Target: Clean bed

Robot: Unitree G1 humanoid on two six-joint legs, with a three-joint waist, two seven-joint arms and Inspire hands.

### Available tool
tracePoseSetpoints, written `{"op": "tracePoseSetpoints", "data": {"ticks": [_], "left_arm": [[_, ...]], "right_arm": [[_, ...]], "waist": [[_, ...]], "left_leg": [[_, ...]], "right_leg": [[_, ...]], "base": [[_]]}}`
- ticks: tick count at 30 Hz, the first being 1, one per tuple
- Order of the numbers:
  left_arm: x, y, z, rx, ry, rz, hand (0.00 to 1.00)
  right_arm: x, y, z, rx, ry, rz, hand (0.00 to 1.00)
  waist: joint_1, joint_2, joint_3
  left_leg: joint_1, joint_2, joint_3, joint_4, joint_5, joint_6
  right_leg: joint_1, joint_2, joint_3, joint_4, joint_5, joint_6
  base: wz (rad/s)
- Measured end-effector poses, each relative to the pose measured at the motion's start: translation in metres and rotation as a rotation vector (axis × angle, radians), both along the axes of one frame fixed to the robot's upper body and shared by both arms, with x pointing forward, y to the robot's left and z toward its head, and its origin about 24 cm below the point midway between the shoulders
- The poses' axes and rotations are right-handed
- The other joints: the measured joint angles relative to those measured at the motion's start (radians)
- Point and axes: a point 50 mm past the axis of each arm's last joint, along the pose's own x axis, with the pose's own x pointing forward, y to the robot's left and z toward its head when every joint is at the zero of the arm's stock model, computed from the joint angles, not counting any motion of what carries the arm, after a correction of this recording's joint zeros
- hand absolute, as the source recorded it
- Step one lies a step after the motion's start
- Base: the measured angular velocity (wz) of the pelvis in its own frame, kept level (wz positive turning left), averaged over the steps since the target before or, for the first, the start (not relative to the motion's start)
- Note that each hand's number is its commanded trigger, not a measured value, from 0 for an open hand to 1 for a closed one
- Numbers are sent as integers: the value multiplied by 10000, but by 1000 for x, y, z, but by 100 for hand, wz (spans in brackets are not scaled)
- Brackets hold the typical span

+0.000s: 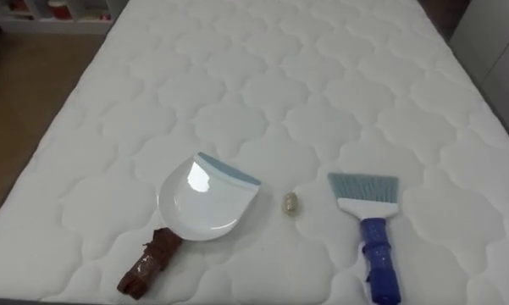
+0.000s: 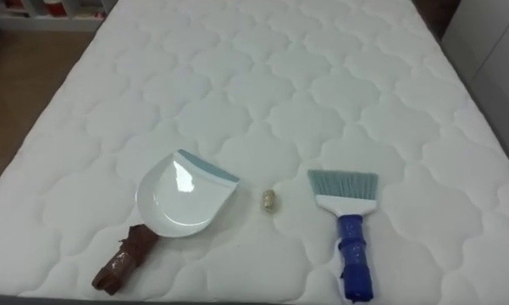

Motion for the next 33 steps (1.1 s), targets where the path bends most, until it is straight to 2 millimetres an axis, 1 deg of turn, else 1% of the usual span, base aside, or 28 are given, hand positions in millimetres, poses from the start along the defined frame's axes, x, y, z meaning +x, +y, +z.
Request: {"op": "tracePoseSetpoints", "data": {"ticks": [4,5,8,11,13,14,18,20,22,24,26,30,32,33], "left_arm": [[11,5,8,348,-1217,804,0],[14,5,12,483,-1570,948,0],[24,4,19,851,-2451,955,0],[31,4,24,1110,-2965,787,0],[39,4,30,1161,-3429,677,0],[46,2,35,1237,-3881,560,0],[68,-1,55,1418,-5406,265,0],[73,-4,59,1477,-5687,90,0],[77,-8,62,1515,-5853,-240,0],[83,-11,66,1585,-6049,-577,0],[87,-14,67,1526,-6133,-809,0],[94,-21,70,1417,-6353,-1242,0],[94,-22,70,1441,-6316,-1410,0],[94,-23,70,1448,-6307,-1522,0]], "right_arm": [[6,0,1,-66,-565,-385,0],[7,1,1,4,-702,-504,0],[9,2,2,148,-937,-604,0],[10,1,2,174,-1043,-565,0],[9,1,3,231,-1161,-561,0],[10,1,3,254,-1239,-565,0],[14,1,4,361,-1565,-467,0],[15,2,4,407,-1612,-452,0],[15,3,4,501,-1624,-561,0],[16,4,4,688,-1660,-769,0],[16,4,4,748,-1666,-868,0],[17,4,4,770,-1691,-853,0],[17,4,4,774,-1696,-868,0],[17,4,4,778,-1704,-890,0]], "waist": [[45,8,-31],[101,3,-35],[241,-30,-69],[240,-27,-76],[218,-55,-91],[222,-68,-95],[210,-99,-102],[201,-106,-98],[204,-135,-80],[198,-191,-41],[170,-206,-35],[128,-243,-60],[115,-245,-58],[46,-248,-60]], "left_leg": [[31,5,-1,34,0,0],[32,6,-8,34,-1,-1],[16,2,-72,25,-1,-1],[-8,1,-136,-4,0,-3],[-78,-12,-194,42,3,-6],[-106,-17,-209,51,13,-4],[-103,-22,-254,56,28,-2],[-102,-25,-258,57,28,-1],[-106,-25,-246,52,28,-1],[-123,-19,-245,45,27,-1],[-147,-23,-261,33,26,-2],[-298,-22,-263,26,28,-3],[-304,-23,-262,38,33,-6],[-303,-23,-262,49,34,-6]], "right_leg": [[1,0,-25,10,3,0],[-1,0,-32,9,4,0],[5,0,-128,6,5,0],[19,-4,-330,1,5,0],[44,-16,-443,3,5,0],[59,-26,-497,2,6,0],[14,-37,-525,-5,5,0],[15,-44,-522,-5,5,0],[-1,-42,-488,-4,5,1],[-15,-36,-492,-4,5,1],[-30,-35,-496,-3,5,1],[-138,-27,-496,11,7,-1],[-143,-28,-493,6,7,-2],[-159,-28,-485,6,7,-2]], "base": [[0],[0],[5],[9],[14],[10],[2],[0],[0],[0],[0],[0],[0],[0]]}}
